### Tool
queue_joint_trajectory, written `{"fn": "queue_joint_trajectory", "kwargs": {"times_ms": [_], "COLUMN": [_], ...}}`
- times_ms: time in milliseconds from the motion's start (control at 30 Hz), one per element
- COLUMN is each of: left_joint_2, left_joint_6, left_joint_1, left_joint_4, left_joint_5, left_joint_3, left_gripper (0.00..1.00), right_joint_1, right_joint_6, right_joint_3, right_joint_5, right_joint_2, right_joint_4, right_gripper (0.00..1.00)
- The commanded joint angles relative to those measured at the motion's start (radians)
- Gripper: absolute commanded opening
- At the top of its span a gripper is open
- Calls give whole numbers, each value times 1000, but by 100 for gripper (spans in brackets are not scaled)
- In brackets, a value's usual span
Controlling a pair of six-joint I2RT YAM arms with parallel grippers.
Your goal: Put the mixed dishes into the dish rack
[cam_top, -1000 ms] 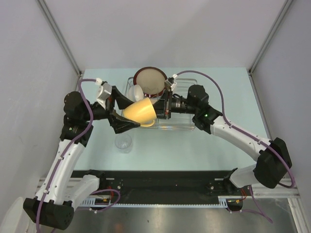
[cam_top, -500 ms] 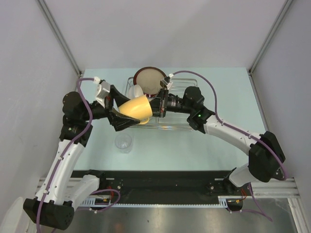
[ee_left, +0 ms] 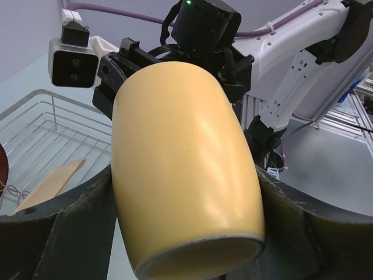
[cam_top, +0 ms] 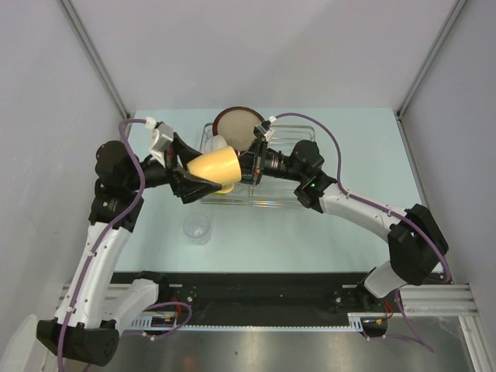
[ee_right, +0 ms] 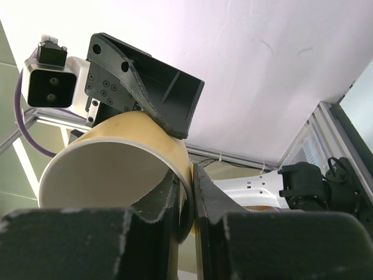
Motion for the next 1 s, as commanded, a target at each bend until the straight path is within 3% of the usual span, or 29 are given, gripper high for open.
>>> {"fn": "queue_joint_trajectory", "kwargs": {"times_ms": [0,100,267,367,467,533,800,967], "left_joint_2": [54,112,213,259,276,291,454,729], "left_joint_6": [131,234,421,475,483,483,536,608], "left_joint_1": [-23,-30,-33,-35,-38,-49,-233,-368], "left_joint_4": [-184,-392,-763,-863,-878,-884,-937,-1035], "left_joint_5": [-20,-57,-134,-180,-218,-275,-513,-548], "left_joint_3": [110,235,444,532,566,592,791,1010], "left_gripper": [0,0,1,0,0,1,0,0], "right_joint_1": [62,46,-45,-130,-215,-263,-590,-644], "right_joint_6": [46,-28,-200,-232,-252,-276,-411,-493], "right_joint_3": [37,36,14,-53,-93,-119,-191,-195], "right_joint_5": [-5,-16,-23,-37,-57,-69,-54,48], "right_joint_2": [-17,-40,-123,-195,-262,-317,-613,-778], "right_joint_4": [111,-16,-306,-391,-440,-520,-853,-1023], "right_gripper": [1,8,33,51,58,68,73,72]}}
